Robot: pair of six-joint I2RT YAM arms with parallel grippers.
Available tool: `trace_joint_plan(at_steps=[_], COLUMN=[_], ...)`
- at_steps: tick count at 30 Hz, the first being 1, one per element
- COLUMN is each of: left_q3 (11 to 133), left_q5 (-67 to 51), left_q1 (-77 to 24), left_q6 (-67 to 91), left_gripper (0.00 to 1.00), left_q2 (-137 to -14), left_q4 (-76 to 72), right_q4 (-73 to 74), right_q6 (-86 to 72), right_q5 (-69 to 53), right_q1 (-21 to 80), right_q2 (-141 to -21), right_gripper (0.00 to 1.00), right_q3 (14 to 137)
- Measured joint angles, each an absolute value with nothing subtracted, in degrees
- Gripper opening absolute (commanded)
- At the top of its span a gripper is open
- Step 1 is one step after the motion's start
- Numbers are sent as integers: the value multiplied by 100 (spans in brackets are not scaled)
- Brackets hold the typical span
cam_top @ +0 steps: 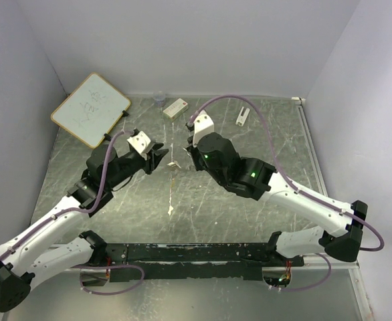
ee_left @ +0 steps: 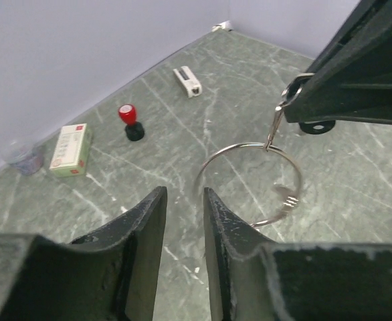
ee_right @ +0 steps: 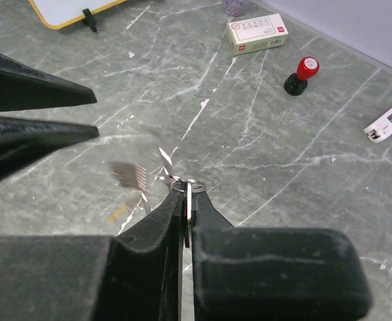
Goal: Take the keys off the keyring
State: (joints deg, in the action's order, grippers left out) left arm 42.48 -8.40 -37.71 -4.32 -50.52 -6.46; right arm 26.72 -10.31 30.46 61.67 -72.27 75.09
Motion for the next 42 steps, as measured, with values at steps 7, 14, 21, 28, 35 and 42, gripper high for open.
trace_joint_plan(at_steps=[7,14,21,28,35,42], left_q3=[3997,3857,3680,3424,3194,2958], left_q5=[-1599,-2023,-2082,-2095,-2480,-2753], left_q1=[-3771,-3771,-3771,-3771,-3771,-3771], left_q6=[-183,-5,34,69,117,226], left_gripper=[44,44,44,46,49,51], left_q2=[-5236,-5317,-5225,-4912,-4921,-5078], left_q4=[-1269,-1800,-2104,-2460,-2954,-3579], right_q4=[2902,3164,3225,3210,3151,3083], right_q6=[-869,-637,-502,-440,-412,-410], right_q5=[3371,3822,4082,4091,4091,4066], right_q1=[6401,6698,6840,6866,6871,6882], right_q2=[-7509,-7848,-7885,-7822,-7717,-7717], right_gripper=[0,0,0,0,0,0], right_q3=[7802,8184,8206,8206,8206,8206])
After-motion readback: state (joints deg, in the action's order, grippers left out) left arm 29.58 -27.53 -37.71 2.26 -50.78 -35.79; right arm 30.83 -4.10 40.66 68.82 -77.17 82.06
